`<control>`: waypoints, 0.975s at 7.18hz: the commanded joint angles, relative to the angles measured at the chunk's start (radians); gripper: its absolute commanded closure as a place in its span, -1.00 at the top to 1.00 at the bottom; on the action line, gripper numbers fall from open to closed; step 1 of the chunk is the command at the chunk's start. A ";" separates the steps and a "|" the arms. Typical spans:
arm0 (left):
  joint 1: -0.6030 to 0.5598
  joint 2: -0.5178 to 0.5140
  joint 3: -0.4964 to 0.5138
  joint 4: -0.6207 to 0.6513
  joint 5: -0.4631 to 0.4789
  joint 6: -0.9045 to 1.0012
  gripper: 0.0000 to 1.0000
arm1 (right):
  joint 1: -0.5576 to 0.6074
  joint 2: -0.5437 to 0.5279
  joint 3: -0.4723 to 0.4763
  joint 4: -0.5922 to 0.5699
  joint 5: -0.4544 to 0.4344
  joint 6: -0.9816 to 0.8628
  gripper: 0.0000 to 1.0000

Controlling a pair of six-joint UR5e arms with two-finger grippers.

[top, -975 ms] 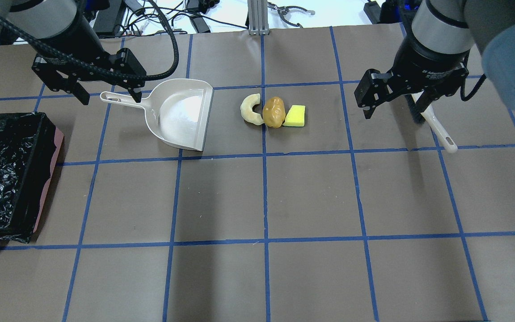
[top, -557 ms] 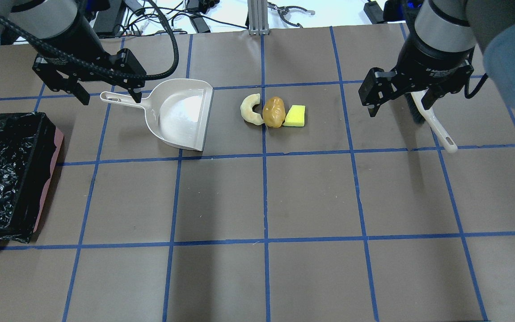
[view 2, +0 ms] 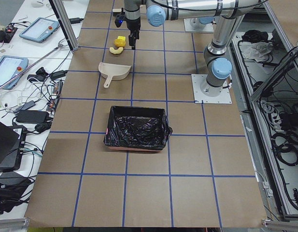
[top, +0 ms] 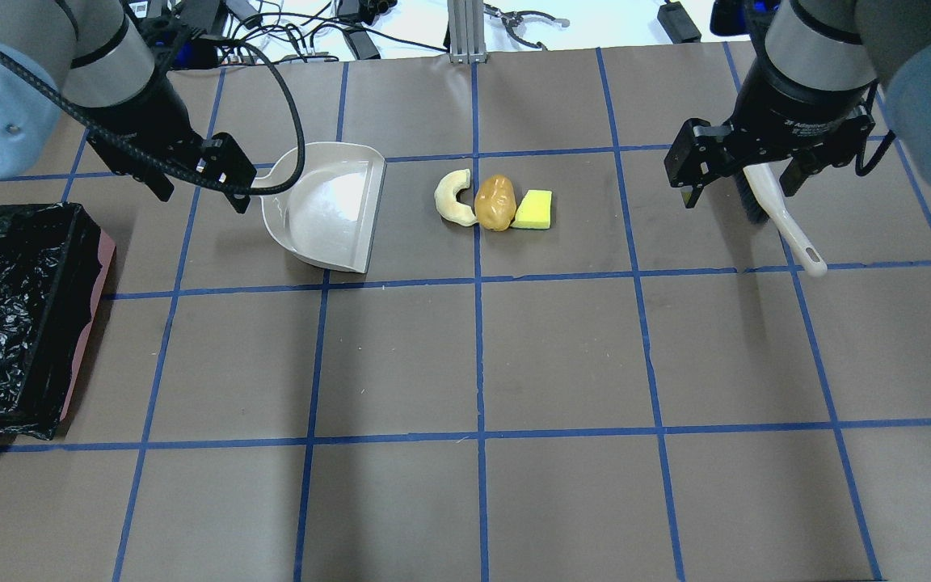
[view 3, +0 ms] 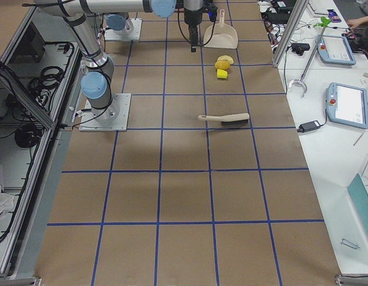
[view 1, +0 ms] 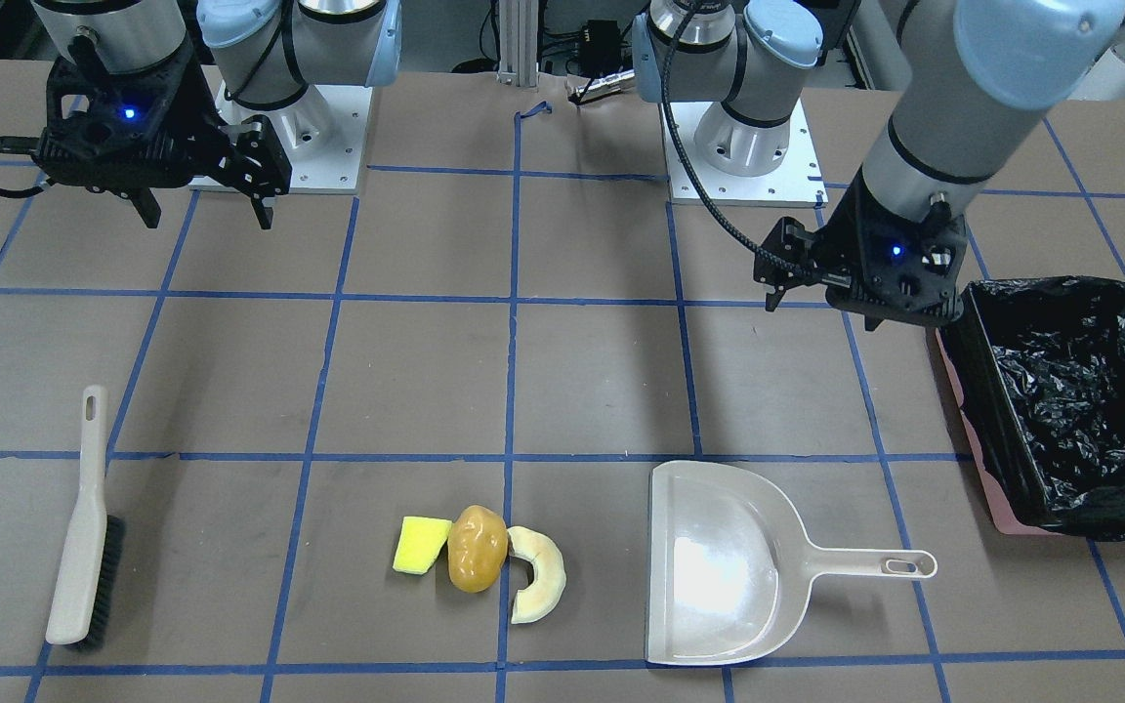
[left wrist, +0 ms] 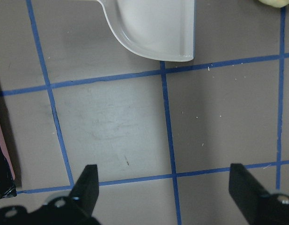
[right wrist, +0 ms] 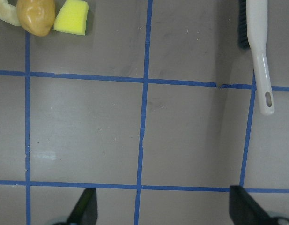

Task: Sweep and dump trash into bin
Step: 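Grasp the white dustpan handle with the left gripper while the right gripper lowers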

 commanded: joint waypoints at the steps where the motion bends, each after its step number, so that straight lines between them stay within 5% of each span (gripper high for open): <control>1: 0.034 -0.081 -0.045 0.157 0.003 0.338 1.00 | -0.019 -0.001 0.001 0.003 0.002 -0.010 1.00; 7: 0.042 -0.317 -0.024 0.533 0.080 1.409 1.00 | -0.259 0.017 0.066 0.000 0.013 -0.334 0.99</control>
